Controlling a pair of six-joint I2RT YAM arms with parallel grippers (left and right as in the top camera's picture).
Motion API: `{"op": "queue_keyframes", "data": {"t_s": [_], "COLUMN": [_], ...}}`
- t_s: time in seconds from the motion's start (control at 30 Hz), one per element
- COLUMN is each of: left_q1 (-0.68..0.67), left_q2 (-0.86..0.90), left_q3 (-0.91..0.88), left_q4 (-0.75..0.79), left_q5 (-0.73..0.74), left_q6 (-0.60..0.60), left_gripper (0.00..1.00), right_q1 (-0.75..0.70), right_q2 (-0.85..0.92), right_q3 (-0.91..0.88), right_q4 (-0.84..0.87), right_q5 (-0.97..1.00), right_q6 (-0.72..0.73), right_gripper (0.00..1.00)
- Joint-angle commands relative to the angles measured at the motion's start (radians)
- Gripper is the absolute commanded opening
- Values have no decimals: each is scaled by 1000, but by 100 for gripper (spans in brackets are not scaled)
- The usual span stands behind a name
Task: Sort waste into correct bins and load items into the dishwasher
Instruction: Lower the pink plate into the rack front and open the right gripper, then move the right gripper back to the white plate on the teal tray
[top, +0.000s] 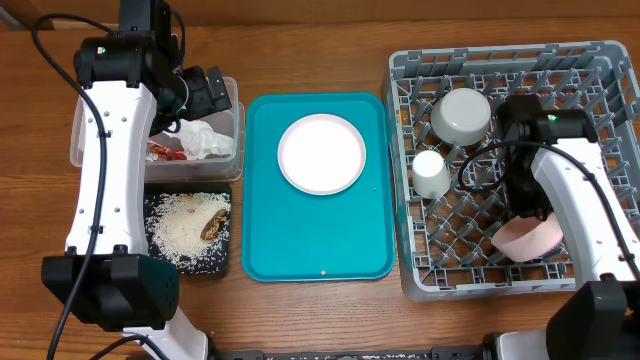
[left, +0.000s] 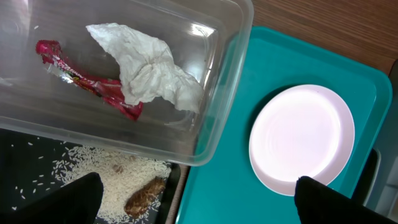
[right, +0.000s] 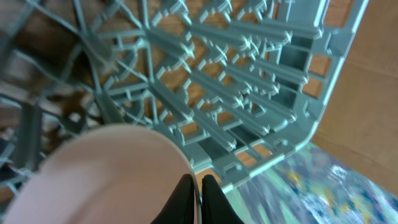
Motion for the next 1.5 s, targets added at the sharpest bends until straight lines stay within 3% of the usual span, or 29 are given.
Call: {"op": "queue_keyframes", "data": {"t_s": [0.0, 0.1, 0.23, 0.4, 0.57, 0.8, 0.93, 1.07, 1.1, 1.13, 1.2, 1.3, 1.47], "left_q1": [0, 0, 0, 0, 0, 0, 0, 0, 0, 0, 0, 0, 0], "left_q2": [-6, -6, -6, -6, -6, -6, -6, -6, -6, -6, -6, -6, -6], "left_q3": [-2, -2, -2, -2, -2, -2, -2, -2, -2, -2, -2, -2, -2], "left_q4": [-2, -2, -3, -2, -2, -2, -2, -2, -3, -2, -2, -2, -2], "left_q5": [-12, -12, -12, -12, -12, -12, -12, -12, -12, -12, -12, -12, -12], "left_q6": [-11, -11, -11, -11, -11, -11, -11, -11, -11, -10, -11, -11, -11], "left_gripper": [100, 100, 100, 100, 100, 100, 100, 100, 100, 100, 100, 100, 100], "right_q1": [1, 1, 1, 1, 1, 1, -1, -1, -1, -1, 0, 3, 58], "right_q2": [13, 13, 13, 13, 13, 12, 12, 12, 12, 12, 15, 18, 18], "right_q3": [-3, 0, 2, 2, 10, 115, 214, 285, 289, 289, 288, 288, 280], "right_q4": [60, 101, 156, 217, 288, 306, 253, 211, 212, 212, 220, 266, 380], "right_q5": [-69, -100, -137, -166, -254, -403, -495, -731, -813, -895, -1048, -1180, -1182], "right_q6": [26, 26, 27, 27, 27, 37, 118, 117, 117, 117, 117, 117, 193], "right_gripper": [5, 10, 27, 31, 45, 52, 56, 60, 66, 80, 88, 89, 86]}}
